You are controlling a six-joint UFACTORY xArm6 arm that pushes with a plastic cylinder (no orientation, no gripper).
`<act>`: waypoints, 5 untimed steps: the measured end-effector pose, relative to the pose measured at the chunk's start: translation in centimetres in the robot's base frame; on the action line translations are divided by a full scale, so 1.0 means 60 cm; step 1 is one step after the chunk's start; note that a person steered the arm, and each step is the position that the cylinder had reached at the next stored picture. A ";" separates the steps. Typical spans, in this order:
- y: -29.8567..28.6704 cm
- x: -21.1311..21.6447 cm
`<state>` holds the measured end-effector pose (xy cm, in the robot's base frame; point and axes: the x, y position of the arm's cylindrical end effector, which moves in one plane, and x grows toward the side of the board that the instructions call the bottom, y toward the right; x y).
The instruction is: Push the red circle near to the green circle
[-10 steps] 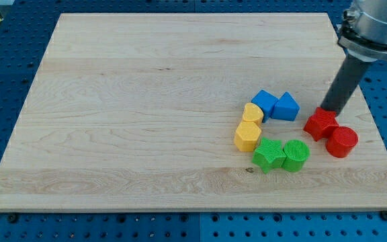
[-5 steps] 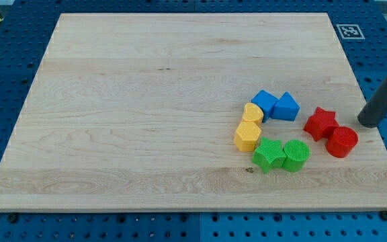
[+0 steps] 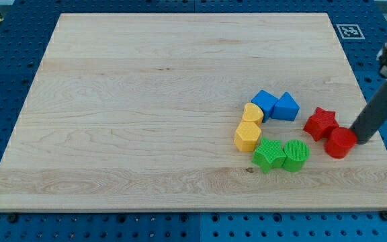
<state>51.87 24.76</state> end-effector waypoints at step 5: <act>-0.028 0.029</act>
<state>53.64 23.10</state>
